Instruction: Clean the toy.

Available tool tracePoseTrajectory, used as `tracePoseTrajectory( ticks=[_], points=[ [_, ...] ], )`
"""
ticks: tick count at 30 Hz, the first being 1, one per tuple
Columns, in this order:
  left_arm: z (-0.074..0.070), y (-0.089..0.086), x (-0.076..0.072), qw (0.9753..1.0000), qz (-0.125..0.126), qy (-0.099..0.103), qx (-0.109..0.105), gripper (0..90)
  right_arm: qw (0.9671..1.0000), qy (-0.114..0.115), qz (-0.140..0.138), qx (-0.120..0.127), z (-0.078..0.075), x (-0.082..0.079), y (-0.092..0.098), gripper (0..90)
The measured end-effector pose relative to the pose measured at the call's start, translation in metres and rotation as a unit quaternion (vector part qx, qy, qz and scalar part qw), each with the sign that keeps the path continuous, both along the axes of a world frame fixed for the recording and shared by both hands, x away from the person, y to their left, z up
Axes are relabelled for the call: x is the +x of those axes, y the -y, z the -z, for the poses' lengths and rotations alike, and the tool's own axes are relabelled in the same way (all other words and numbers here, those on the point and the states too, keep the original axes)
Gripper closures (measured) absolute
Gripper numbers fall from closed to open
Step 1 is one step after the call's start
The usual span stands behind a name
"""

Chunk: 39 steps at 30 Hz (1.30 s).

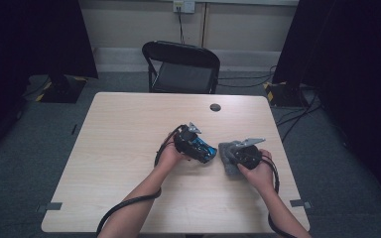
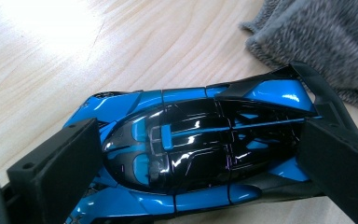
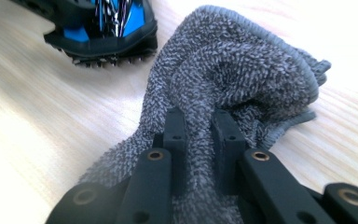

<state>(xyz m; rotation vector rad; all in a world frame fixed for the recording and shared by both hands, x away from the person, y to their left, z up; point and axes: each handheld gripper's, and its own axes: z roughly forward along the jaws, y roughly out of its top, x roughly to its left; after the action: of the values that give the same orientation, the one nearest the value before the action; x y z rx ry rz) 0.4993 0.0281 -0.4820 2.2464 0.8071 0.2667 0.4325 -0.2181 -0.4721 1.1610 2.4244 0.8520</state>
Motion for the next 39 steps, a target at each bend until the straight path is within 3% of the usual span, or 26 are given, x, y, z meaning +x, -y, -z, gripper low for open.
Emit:
tracePoseTrajectory(
  ticks=[10,39],
  points=[
    [0.0,0.0,0.0,1.0,0.0,0.001,0.001,0.0,0.9995,-0.003,-0.031,-0.004,0.003,-0.005,-0.016,78.6],
    [0.001,0.0,-0.001,1.0,-0.007,0.004,-0.005,0.0,0.9942,-0.026,-0.099,0.034,0.004,-0.03,-0.047,78.7]
  ],
)
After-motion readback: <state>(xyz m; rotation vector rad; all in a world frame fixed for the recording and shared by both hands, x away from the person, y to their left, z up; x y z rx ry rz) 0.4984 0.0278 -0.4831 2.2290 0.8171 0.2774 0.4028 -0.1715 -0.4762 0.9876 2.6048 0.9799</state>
